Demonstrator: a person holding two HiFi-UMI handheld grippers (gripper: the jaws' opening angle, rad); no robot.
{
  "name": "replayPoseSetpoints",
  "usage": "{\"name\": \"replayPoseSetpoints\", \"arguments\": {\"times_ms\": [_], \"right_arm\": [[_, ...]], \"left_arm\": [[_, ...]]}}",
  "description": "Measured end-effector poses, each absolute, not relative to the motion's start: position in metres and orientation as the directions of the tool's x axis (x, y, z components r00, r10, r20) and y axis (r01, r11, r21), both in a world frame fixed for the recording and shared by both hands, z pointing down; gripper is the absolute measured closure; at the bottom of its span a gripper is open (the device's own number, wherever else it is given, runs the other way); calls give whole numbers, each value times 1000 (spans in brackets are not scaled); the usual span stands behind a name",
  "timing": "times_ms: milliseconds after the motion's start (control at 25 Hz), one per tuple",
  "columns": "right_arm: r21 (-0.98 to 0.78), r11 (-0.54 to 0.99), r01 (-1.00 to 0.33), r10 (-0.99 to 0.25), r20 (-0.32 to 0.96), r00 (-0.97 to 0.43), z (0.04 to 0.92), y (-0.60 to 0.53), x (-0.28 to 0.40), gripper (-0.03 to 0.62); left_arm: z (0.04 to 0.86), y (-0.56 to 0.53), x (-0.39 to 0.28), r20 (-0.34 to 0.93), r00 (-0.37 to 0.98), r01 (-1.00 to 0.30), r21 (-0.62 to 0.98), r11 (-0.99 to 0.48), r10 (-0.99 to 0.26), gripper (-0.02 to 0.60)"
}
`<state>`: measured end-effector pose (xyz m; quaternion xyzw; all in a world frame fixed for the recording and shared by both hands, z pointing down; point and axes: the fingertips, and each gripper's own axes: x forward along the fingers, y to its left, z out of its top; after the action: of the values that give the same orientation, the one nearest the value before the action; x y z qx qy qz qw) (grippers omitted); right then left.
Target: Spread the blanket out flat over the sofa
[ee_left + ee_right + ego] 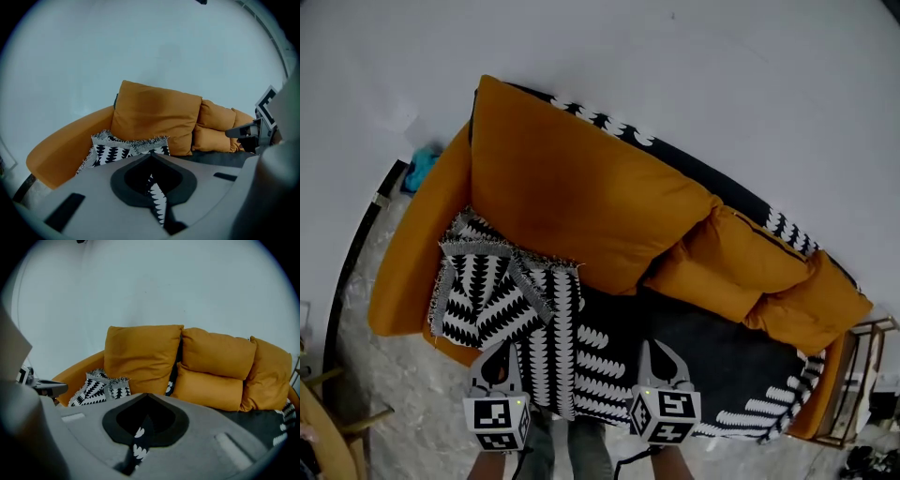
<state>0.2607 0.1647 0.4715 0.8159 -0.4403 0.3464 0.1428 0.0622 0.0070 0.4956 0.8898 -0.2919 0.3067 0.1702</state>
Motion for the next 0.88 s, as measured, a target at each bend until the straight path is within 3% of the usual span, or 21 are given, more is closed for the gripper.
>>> {"name": "replayPoseSetpoints", "arguments": {"times_ms": [880], "right_arm": [[-44, -572, -819, -544, 767, 339, 505, 192, 277, 589]], "left_arm": [[537, 11, 120, 676, 626, -608, 113, -786, -388, 575]]}}
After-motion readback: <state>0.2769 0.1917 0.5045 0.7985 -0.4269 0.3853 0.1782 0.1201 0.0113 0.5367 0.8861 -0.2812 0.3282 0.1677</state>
